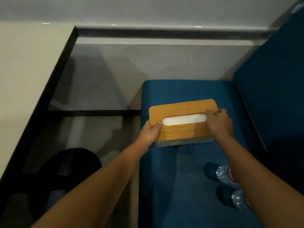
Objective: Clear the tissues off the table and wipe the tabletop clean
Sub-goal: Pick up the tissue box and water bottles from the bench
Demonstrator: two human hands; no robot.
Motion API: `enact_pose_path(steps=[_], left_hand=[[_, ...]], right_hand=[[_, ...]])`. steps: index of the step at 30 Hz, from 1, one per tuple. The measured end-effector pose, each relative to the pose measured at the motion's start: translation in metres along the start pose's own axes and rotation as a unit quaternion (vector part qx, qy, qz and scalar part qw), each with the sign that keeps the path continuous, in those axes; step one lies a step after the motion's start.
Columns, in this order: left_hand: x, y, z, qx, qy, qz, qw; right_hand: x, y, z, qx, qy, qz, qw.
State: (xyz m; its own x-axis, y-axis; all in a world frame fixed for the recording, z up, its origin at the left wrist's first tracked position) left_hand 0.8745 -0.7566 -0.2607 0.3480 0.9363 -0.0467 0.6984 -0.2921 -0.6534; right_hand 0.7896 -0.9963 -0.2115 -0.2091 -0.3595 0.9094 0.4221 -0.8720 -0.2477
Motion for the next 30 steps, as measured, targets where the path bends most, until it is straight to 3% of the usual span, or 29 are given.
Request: enact_pose_path(steps=[9,16,22,30], left_hand=[[0.082,-0.091,-0.126,-0.098,0.01,-0.053,0.994],[0.18,-0.209,-0.2,-0.181,0.013,-0.125,0.975],[0.293,-0.302,-0.18,-0.17,-0.055,-0.223,0.958],[0.439,-0.44,-0.067,-0.146,-0.143,-0.378,0.903]], right_hand=[[0.101,-0.085,0.112,0.106,0.074,-0.074,0.989],[0.166,-0.195,0.203,0.219,0.159,-0.074,0.96],[0.158,-0.31,0.268,0.319,0.182,-0.018,0.93],[0.081,-0.499,0.325,0.448,0.132,0.096,0.879]])
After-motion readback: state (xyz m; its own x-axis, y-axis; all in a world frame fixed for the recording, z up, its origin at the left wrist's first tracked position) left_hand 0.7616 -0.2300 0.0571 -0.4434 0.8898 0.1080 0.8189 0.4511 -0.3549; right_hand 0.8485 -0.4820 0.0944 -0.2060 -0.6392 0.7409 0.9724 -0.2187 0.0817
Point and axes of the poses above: each hand's wrist, its own y-axis towards the middle knuckle, its own x-axis out of the back of the hand, z = x × y, the point moved 8 cm from there along y, towards the middle knuckle, and after that the axes turned 15 degrees about -y, right-handed, at the moved point
